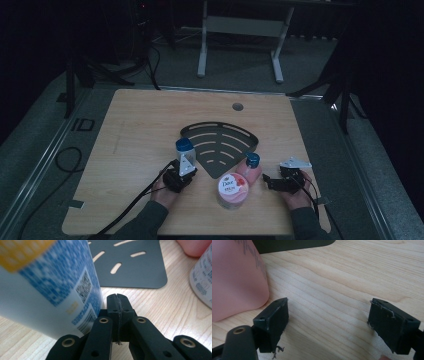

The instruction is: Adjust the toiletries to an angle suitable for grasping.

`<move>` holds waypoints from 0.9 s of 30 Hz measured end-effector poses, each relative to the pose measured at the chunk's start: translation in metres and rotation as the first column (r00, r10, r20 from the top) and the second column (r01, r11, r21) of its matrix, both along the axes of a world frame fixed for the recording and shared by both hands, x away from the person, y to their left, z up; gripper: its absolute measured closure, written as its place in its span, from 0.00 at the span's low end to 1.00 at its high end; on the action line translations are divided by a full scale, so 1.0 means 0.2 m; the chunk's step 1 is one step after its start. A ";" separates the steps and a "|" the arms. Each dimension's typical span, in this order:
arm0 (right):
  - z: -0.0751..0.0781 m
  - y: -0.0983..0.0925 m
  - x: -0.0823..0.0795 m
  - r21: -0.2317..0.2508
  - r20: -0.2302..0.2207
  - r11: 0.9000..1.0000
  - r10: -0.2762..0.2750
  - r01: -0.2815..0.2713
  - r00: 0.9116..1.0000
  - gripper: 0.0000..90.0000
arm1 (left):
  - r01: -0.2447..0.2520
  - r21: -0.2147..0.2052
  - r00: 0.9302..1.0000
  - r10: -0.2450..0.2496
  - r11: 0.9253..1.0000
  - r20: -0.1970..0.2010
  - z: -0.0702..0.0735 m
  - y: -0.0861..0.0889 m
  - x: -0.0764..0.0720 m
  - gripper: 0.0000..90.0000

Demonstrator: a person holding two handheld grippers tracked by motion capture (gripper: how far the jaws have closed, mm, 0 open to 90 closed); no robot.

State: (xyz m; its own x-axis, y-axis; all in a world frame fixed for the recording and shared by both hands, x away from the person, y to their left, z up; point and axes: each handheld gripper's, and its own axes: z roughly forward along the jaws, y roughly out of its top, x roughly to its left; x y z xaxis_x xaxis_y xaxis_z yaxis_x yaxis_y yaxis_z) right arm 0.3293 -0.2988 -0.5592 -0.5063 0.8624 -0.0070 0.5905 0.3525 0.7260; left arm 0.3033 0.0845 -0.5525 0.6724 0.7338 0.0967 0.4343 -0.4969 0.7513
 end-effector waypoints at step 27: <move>0.00 0.00 0.00 0.000 0.000 1.000 0.001 -0.001 1.000 0.18 | 0.067 0.046 0.997 -0.065 0.997 -0.051 0.00 0.05 -0.02 1.00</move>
